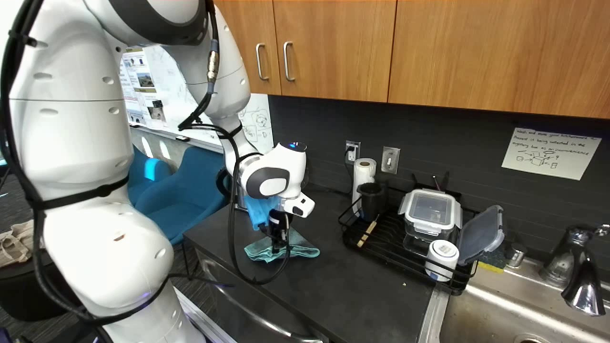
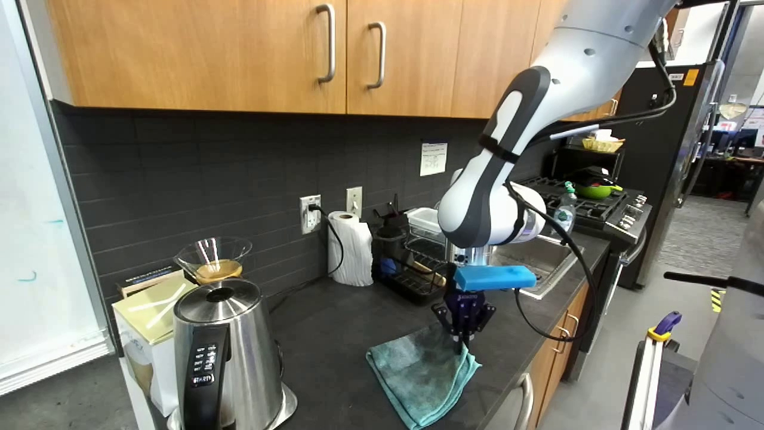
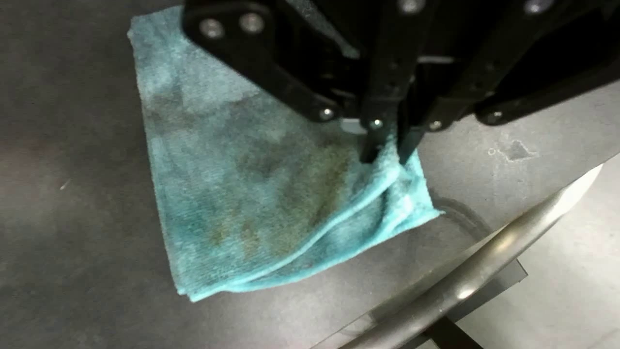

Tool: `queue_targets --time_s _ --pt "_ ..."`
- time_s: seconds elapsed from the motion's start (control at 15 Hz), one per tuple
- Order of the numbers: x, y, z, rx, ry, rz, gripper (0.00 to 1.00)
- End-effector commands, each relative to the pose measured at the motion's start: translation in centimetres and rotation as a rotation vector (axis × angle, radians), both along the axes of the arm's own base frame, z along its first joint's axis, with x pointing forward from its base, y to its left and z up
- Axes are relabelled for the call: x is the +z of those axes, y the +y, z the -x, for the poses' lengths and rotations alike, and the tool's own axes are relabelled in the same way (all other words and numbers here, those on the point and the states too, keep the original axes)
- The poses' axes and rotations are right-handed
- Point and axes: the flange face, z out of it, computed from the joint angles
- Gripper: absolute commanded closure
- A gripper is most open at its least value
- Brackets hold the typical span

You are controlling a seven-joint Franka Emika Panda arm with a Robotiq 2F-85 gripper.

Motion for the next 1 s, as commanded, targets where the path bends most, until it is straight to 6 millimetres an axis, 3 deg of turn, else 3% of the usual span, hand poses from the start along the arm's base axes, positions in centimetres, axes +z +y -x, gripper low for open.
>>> queue_targets --time_s 0.0,0.4,0.47,0.6,0.73,0.8,0.93 --pt "0.4 -0.1 -0.2 -0.023 -0.013 -0.033 0.59" --pt "-0.1 -0.1 0.1 -0.07 0.0 -0.036 0.19" --pt "0.1 -0.2 0.0 -0.059 -0.012 -0.041 0.37" --pt "-0.1 -0.2 0.1 -0.061 -0.008 -0.041 0.23" --pt "-0.1 -0.3 0.1 -0.062 -0.008 -0.041 0.19" --pt "-0.6 -0.5 0.0 -0.05 0.001 -0.064 0.05" --pt "-1.5 -0.7 -0.1 -0.049 0.013 -0.096 0.0"
